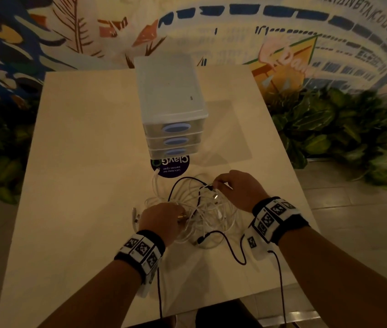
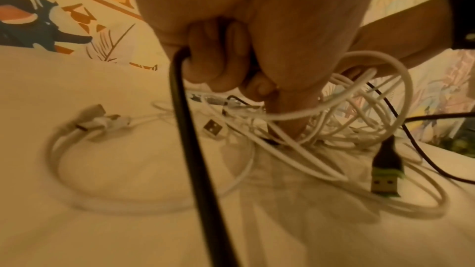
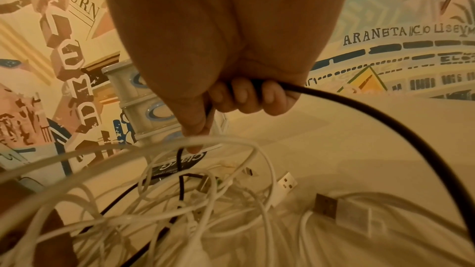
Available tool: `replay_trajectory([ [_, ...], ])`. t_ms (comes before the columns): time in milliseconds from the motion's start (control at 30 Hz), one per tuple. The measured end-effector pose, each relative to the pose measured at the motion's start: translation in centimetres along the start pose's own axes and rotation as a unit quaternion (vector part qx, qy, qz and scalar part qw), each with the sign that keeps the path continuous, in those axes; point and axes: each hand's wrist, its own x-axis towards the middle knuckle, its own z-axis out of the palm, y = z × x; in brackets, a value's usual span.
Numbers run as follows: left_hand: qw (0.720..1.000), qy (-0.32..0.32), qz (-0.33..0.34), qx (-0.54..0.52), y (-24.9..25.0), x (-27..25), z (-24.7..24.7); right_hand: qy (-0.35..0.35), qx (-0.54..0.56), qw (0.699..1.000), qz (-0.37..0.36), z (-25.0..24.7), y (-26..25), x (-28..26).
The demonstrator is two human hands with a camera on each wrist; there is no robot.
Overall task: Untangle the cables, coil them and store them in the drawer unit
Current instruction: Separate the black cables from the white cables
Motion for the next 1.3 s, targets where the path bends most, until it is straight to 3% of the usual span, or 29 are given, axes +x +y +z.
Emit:
replay_trajectory([
  [133,1.0,0.0,0.022,0.007,0.5,0.1,0.5,0.003,0.001,1.0,-0.018,0.1,-0.3,0.2],
  [233,0.997,0.009,0.032,-0.064,0.3,-0.2,0.3,0.032,-0.011,0.999,-0.042,0.0,0.0,0.3],
  [433,0.979,0.053,0.054,-0.192,-0.5,-0.9,-1.3,0.054,-0.034,0.998,-0.02,-0.3,-0.1,-0.3],
  [567,0.971,0.074,0.081,-0.213,-1.0,-1.7,-1.7,0.13,-0.025,0.986,-0.105,-1.7,-3.4,-2.1],
  [667,0.951,0.103,0.092,-0.278,-1.3,-2.1,-1.8,0.036,-0.021,0.98,-0.194,-1.5,-6.6,-3.6],
  [733,0.928,0.117,0.1,-0.339,-1.6,-2.3,-1.9,-0.011,0.033,0.979,-0.2,-0.6,-7.3,-3.8],
  [800,0.914,0.12,0.106,-0.373,-1.7,-2.6,-2.1,-0.017,0.077,0.982,-0.174,-0.1,-7.1,-3.6],
  [1000,0.873,0.124,0.106,-0.46,-2.3,-3.7,-2.9,-0.077,-0.011,0.978,-0.192,0.7,-5.9,-3.2],
  [1100,0.848,0.124,0.098,-0.506,-2.1,-4.1,-3.3,-0.072,-0.021,0.979,-0.188,0.2,-5.7,-3.1],
  [1167,0.86,0.13,0.097,-0.483,-1.8,-4.2,-3.7,-0.045,-0.03,0.977,-0.205,-0.3,-5.9,-3.2],
  [1300,0.913,0.146,0.094,-0.37,-1.7,-3.9,-4.3,0.009,-0.039,0.963,-0.267,-0.6,-6.8,-3.7],
])
